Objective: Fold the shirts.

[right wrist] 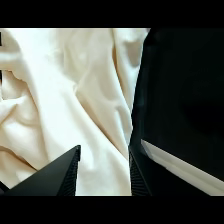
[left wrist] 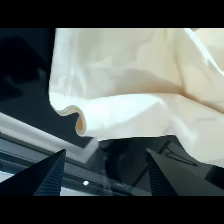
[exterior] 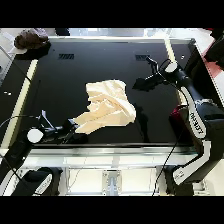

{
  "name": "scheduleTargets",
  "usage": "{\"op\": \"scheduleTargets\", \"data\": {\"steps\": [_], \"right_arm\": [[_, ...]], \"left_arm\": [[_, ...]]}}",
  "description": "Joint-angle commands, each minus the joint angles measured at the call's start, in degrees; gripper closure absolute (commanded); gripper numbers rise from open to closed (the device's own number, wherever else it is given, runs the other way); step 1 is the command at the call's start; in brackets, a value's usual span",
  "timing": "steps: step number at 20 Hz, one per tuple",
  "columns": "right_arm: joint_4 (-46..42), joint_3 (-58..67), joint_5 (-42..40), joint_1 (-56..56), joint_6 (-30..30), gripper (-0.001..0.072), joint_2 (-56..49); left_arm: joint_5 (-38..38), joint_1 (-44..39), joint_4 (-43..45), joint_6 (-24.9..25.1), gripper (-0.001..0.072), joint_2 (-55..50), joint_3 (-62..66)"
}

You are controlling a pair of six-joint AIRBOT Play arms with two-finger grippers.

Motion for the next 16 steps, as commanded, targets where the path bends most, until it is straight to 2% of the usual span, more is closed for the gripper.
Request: {"op": "scheduleTargets", "data": {"steps": [1,4,6,8,9,11,14,16], "right_arm": [[-0.1,1.4,-0.2,0.0,0.0,0.0362,-0.2],[-0.2,1.4,-0.9,0.0,0.0,0.0363,-0.2],[-0.3,1.4,-2.0,0.1,0.0,0.0365,-0.3],[-0.3,1.4,-2.6,0.6,0.0,0.0377,-1.1],[-0.3,1.4,-2.6,1.0,0.0,0.0377,-1.9],[-0.2,1.4,-2.6,2.3,0.0,0.0371,-4.0],[-0.3,1.4,-3.7,4.4,-0.5,0.0361,-7.1],[-0.3,1.4,-5.8,5.1,-0.4,0.0360,-8.5]], "left_arm": [[3.5,0.0,-5.5,-0.1,0.0168,-4.6,-1.4],[8.5,0.0,-9.0,2.2,0.0170,-8.8,-1.4],[11.1,0.0,-11.3,4.0,0.0250,-10.6,-1.4],[12.9,0.0,-11.4,5.2,0.0275,-12.1,-1.4],[12.9,0.0,-11.4,5.2,0.0381,-12.9,-1.4],[12.9,0.0,-11.3,5.2,0.0680,-14.3,-1.4],[13.4,0.0,-11.0,8.2,0.0696,-14.6,-1.4],[13.6,0.0,-11.0,8.3,0.0696,-14.6,-1.4]]}}
